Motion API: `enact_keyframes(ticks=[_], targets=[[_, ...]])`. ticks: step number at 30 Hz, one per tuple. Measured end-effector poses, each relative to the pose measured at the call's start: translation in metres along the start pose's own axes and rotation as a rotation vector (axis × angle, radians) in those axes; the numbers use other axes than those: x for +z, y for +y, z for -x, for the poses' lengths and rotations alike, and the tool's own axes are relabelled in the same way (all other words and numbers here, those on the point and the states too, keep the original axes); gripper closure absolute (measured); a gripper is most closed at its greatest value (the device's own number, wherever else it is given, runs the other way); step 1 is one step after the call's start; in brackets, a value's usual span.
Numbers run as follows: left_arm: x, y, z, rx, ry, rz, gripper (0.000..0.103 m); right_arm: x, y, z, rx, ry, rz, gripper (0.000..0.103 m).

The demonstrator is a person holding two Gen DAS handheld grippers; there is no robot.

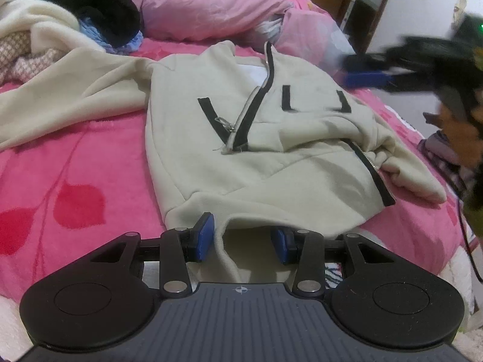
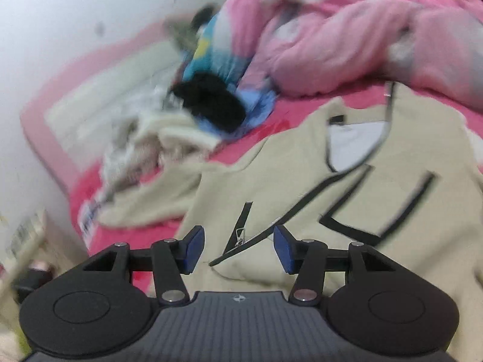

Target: Fold clothes

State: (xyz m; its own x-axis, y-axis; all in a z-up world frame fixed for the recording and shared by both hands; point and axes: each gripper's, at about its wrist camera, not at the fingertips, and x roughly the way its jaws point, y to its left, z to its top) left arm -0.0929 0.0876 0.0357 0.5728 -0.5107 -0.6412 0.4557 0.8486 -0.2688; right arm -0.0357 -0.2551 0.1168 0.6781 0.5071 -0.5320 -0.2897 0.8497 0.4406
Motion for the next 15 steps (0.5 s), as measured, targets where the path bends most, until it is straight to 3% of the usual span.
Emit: enact_keyframes(ticks=[2,5,7,9,11,12,14,15], targets=[[0.001,0.0,-0.001,0.001,0.005,-0.001,0.062,-0.01,-0.02,0.043,-0.017,-0.088,-0.094,0.036],[0.0,-0.001,-0.001,0.007,0.007,-0.005,0.062,-0.032,-0.059,0.109,-0.191,-0.219,-0.236,0.023],[0.001,-0.003,-0.001,0.015,0.01,-0.008,0.062,-0.051,-0.094,0.144,-0.315,-0.24,-0.372,0.022],[0.002,-0.005,-0.002,0.025,0.015,-0.011,0.062,-0.072,-0.128,0.159,-0.401,-0.189,-0.517,0.022],[0.003,-0.007,-0.003,0.038,0.022,-0.015,0.062,-0.094,-0.154,0.155,-0.427,-0.111,-0.625,0.024],[0.004,-0.009,-0.003,0.045,0.025,-0.019,0.062,-0.106,-0.163,0.15,-0.403,-0.072,-0.663,0.028],[0.005,-0.012,-0.003,0.062,0.032,-0.027,0.062,-0.125,-0.165,0.141,-0.265,-0.049,-0.685,0.046],[0.005,-0.013,-0.004,0.071,0.034,-0.031,0.062,-0.127,-0.159,0.136,-0.257,-0.043,-0.647,0.051]])
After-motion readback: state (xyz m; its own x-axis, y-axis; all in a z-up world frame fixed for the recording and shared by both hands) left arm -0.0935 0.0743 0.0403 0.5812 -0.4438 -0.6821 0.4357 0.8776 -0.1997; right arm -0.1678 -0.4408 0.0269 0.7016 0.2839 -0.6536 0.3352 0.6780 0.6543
